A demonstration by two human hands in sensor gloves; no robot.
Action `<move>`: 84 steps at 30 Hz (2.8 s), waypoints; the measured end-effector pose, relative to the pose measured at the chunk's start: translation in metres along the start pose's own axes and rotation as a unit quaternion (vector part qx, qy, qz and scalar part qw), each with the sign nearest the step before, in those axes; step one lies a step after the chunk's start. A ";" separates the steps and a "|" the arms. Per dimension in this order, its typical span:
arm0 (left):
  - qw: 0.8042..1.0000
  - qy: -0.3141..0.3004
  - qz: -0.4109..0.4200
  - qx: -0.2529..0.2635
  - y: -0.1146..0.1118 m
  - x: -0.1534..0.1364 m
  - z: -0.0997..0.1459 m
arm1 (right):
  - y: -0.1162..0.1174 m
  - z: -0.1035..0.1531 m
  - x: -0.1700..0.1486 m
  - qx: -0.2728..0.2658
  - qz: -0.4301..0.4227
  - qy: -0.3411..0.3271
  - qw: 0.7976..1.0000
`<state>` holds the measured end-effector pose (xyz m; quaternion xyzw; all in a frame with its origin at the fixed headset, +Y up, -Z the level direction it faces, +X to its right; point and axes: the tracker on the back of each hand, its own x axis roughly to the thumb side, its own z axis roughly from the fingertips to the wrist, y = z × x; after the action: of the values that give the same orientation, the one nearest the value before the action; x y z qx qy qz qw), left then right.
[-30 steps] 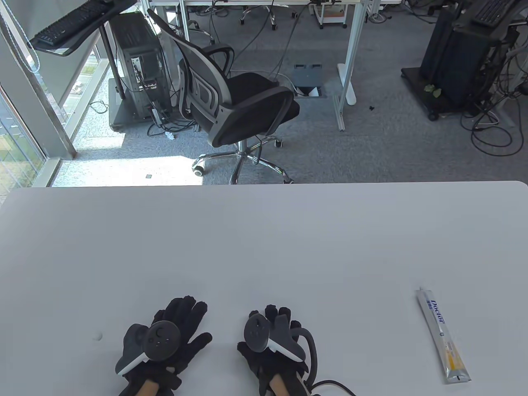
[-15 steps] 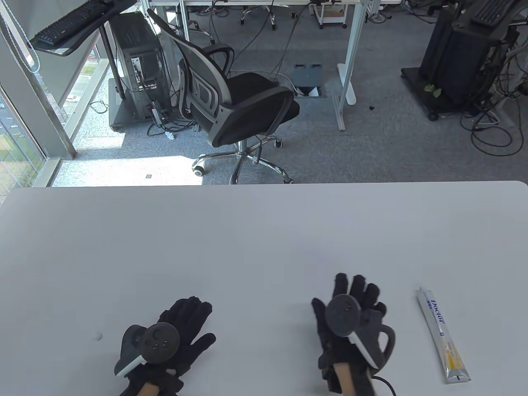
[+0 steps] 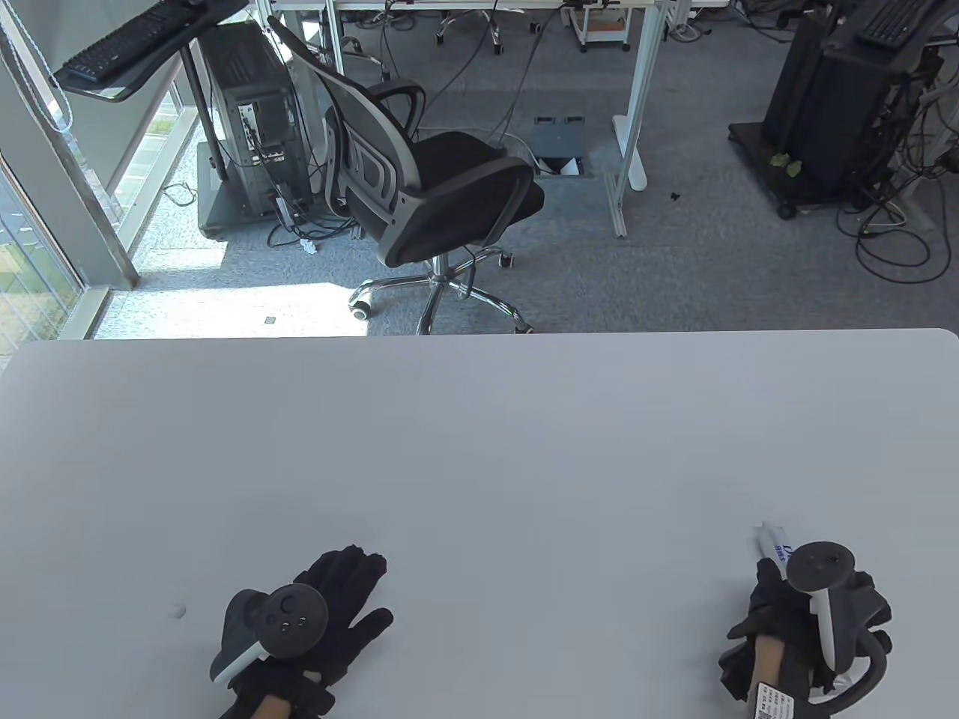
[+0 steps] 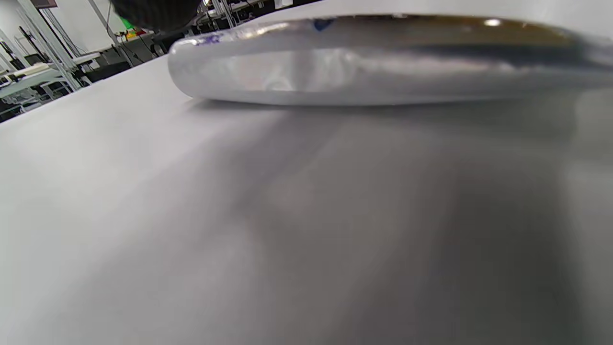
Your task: Screw tube cap onto toothpaste tube (Screw with left hand)
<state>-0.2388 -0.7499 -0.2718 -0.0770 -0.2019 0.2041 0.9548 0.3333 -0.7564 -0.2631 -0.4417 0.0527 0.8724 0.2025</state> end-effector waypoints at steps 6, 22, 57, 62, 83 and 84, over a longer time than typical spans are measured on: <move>1.000 -0.012 -0.006 -0.009 -0.004 0.006 -0.002 | 0.016 -0.013 -0.016 0.044 0.014 0.026 0.999; 0.999 -0.008 -0.003 -0.041 -0.013 0.007 -0.002 | -0.019 0.024 -0.006 -0.035 -0.295 -0.143 0.944; 0.951 0.258 -0.157 -0.071 0.079 -0.163 0.071 | 0.119 0.247 0.188 0.201 -0.127 -0.533 0.812; 0.928 0.238 -0.276 -0.076 0.066 -0.149 0.053 | 0.117 0.251 0.187 0.205 -0.121 -0.543 0.806; 0.951 0.013 0.272 0.148 0.057 -0.029 0.015 | 0.111 0.256 0.184 0.256 -0.132 -0.562 0.775; 0.951 0.012 0.272 0.148 0.057 -0.030 0.016 | 0.113 0.256 0.184 0.259 -0.129 -0.561 0.775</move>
<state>-0.2907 -0.7101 -0.2810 0.0106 -0.1292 0.4828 0.8661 -0.0011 -0.7331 -0.2641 0.1931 0.0959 0.8845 0.4138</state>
